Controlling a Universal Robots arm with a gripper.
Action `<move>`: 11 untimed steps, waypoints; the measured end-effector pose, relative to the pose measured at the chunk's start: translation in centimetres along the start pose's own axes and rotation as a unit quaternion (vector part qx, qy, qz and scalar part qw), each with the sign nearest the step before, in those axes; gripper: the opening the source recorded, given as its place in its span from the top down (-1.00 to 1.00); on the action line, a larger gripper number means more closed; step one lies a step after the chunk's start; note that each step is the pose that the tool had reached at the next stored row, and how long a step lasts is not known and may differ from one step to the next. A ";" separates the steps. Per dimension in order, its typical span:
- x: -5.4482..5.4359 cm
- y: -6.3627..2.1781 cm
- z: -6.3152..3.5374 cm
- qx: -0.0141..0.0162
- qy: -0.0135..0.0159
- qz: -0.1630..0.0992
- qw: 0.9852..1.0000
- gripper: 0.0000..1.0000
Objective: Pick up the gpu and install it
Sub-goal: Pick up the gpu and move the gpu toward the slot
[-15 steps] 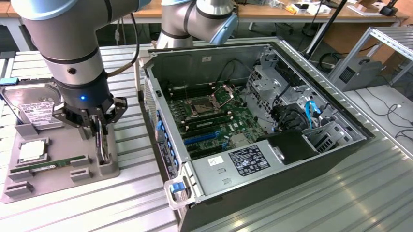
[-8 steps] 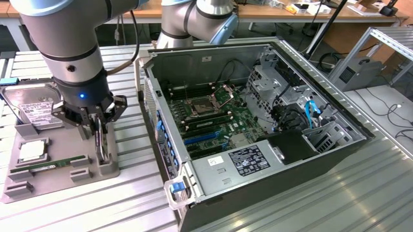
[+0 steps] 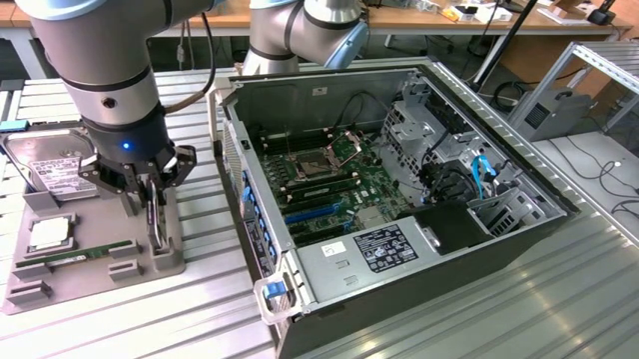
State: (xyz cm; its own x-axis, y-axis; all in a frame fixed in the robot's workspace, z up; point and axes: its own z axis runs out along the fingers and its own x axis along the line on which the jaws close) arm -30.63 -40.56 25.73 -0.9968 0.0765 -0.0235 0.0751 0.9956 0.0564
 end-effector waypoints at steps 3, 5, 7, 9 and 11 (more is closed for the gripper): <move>0.0 0.01 -0.12 0.000 0.000 0.000 1.000 0.46; 0.0 0.01 -0.17 0.000 0.000 0.000 1.000 0.46; 0.0 0.01 -0.23 0.000 0.000 0.000 1.000 0.46; 0.0 0.02 -0.29 0.000 0.000 0.000 1.000 0.46; 0.0 0.02 -0.37 0.000 0.000 0.000 1.000 0.46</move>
State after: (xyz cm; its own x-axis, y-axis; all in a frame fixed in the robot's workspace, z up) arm -30.63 -40.57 26.10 -0.9968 0.0765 -0.0235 0.0751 0.9956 0.0568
